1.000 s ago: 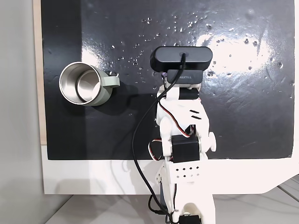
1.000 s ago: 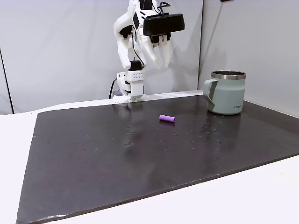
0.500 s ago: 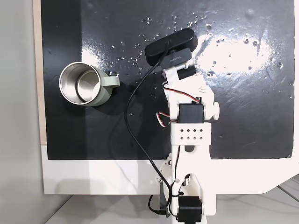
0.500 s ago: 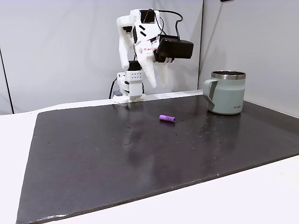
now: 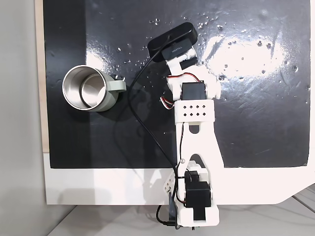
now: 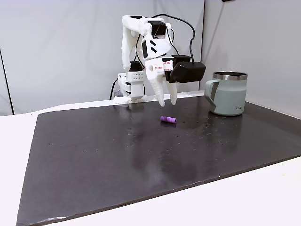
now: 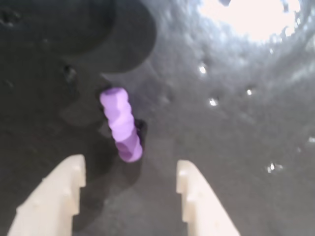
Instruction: Grasp a pengrip and put it in the cup.
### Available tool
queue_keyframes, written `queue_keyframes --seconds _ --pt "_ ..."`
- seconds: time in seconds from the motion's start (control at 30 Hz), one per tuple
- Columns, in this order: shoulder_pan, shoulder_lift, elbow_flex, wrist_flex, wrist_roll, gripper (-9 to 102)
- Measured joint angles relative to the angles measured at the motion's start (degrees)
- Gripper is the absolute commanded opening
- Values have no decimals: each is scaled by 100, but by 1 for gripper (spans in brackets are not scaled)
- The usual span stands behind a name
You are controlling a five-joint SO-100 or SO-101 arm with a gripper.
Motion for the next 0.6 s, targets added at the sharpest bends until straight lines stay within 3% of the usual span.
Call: queue_keyframes --seconds 0.6 --pt "-193 -422 1063 -765 0 24"
